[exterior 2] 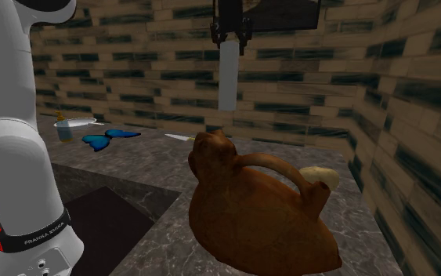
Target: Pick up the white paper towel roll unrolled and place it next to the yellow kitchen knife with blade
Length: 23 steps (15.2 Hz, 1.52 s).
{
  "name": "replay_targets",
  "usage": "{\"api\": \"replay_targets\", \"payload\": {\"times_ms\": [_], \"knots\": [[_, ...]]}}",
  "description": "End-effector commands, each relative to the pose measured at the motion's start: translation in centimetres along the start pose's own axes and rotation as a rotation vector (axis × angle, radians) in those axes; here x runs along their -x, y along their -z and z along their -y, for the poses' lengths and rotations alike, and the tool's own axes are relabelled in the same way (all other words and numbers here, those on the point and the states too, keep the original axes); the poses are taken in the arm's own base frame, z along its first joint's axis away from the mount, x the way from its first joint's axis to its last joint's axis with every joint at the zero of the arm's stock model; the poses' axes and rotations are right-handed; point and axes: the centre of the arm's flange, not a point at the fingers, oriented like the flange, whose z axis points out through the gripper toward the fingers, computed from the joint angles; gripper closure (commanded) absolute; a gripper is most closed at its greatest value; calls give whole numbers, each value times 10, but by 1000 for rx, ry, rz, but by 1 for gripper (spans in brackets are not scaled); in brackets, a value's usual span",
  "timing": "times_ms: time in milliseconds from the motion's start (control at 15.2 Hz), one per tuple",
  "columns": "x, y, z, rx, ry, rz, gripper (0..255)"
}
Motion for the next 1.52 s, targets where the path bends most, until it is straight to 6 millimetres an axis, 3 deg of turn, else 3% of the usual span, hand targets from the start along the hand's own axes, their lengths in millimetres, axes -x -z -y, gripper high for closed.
{"api": "replay_targets", "payload": {"times_ms": [0,1452], "knots": [[-6,3,26,0,-1,0,255],[-55,17,312,0,-1,0,255]]}}
